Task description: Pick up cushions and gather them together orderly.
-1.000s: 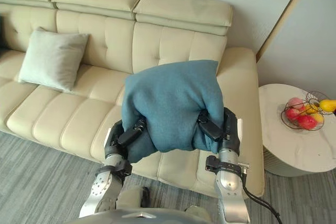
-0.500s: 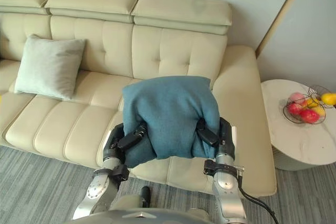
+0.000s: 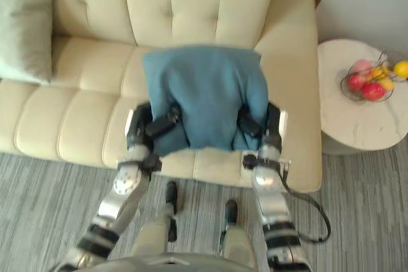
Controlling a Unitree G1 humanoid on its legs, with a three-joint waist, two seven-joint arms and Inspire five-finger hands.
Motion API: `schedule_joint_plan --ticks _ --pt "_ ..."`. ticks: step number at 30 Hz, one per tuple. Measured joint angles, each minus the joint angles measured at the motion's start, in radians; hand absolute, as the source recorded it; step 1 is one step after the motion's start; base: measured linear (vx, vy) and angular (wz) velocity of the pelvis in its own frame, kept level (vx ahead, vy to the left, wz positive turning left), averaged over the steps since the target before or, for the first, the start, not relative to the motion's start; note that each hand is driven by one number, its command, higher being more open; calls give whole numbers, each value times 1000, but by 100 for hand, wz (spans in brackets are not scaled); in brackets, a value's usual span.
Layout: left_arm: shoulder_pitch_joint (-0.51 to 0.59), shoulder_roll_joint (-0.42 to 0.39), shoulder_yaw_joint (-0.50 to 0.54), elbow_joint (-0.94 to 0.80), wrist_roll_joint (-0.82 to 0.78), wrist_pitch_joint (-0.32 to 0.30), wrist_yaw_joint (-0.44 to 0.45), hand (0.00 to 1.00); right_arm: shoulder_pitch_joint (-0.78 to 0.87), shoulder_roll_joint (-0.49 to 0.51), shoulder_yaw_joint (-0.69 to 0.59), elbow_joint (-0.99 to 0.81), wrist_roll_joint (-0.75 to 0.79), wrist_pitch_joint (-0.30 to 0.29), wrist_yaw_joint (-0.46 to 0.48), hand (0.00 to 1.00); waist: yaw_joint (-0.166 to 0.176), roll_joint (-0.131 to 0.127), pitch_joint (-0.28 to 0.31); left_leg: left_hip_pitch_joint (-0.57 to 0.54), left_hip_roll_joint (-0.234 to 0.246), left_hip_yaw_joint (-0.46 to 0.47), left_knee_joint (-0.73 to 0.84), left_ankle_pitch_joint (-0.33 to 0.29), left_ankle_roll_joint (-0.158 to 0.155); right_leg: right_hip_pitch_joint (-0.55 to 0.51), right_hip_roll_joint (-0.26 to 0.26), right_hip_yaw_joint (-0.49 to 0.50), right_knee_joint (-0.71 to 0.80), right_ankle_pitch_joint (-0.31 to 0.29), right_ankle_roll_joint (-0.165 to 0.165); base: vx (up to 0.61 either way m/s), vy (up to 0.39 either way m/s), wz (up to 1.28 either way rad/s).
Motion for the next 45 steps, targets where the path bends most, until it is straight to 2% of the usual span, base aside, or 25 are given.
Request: schedule_joint_plan --ticks 3,4,5,6,7,8,11,14,18,22,24,29,34,38,41,45 --pt "-227 26 4 82 2 -18 67 0 -225 -42 -14 58 -17 0 -64 0 9 7 27 -54 1 -1 -23 33 1 -69 2 1 10 13 5 -65 -7 -2" --pt "-265 34 5 102 2 -20 75 0 -269 -49 -15 80 -19 0 -74 0 8 9 33 -60 1 -2 -26 38 0 -76 3 1 10 14 5 -68 -11 0" --pt "-362 52 10 153 2 -22 86 100 -378 -69 -16 138 -20 0 -92 0 8 15 52 -73 1 -4 -34 50 2 -92 4 1 10 21 8 -62 -13 2" --pt "-468 71 13 213 3 -32 107 100 -496 -96 -16 202 -26 0 -111 100 6 21 73 -93 1 -9 -36 61 1 -111 4 0 9 29 9 -50 -11 1" --pt "-508 79 18 234 3 -36 113 100 -547 -104 -16 229 -32 0 -118 100 6 25 81 -103 1 -11 -36 62 1 -120 4 0 7 32 8 0 0 0" --pt "-607 90 44 289 19 -43 123 100 -667 -123 -16 290 -40 0 -133 100 5 31 109 -123 1 -13 -36 73 -5 -139 4 0 2 42 10 0 0 0" --pt "-791 115 90 439 37 -54 146 100 -862 -133 -22 415 -49 -1 -159 100 3 40 160 -158 0 -27 -36 89 -8 -163 4 -7 -15 57 9 13 -1 2" --pt "-960 132 117 615 38 -55 156 100 -1002 -116 -65 562 -51 -1 -179 100 0 40 197 -198 1 -44 -36 98 -13 -195 5 -18 -13 57 9 54 5 9" --pt "-1111 151 117 776 37 -53 139 100 -1076 -91 -112 662 -35 1 -199 100 0 39 224 -258 0 -47 -36 99 -12 -253 1 -25 -11 57 9 64 17 4" --pt "-1224 145 124 881 37 -21 85 100 -1123 -85 -132 697 104 6 -175 100 3 37 235 -346 3 -44 -36 108 -1 -365 -1 -40 46 49 12 38 26 -1" --pt "-1231 141 135 895 37 -6 59 100 -1133 -86 -132 697 154 8 -149 100 4 36 263 -353 2 -42 -35 108 -1 -398 -6 -43 98 35 14 36 38 -1" --pt "-1214 103 191 908 39 5 21 100 -1124 -77 -127 693 206 17 -121 100 7 33 266 -369 7 -44 -34 108 -1 -525 -23 -49 331 -37 15 36 4 8" --pt "-1055 90 317 838 59 -11 3 100 -986 -45 -100 564 209 -1 -83 100 5 30 266 -355 16 -11 -33 108 -2 -523 -13 -36 339 -57 9 65 -34 -11" --pt "-966 78 359 796 63 -17 -14 100 -852 -40 -108 481 208 -1 -75 100 -3 30 266 -321 21 -5 -33 107 -3 -492 -9 -36 340 -61 2 53 -20 -3" --pt "-899 79 376 766 64 -15 -29 100 -760 -37 -127 402 199 -2 -59 100 -3 30 265 -290 23 -5 -33 105 -23 -461 -9 -36 339 -64 -3 66 -25 -2" --pt "-795 83 447 704 56 -12 -28 100 -643 -47 -152 255 195 -5 -52 100 -2 29 265 -260 28 -6 -35 104 -30 -427 -3 -38 329 -71 -14 53 -44 -2"
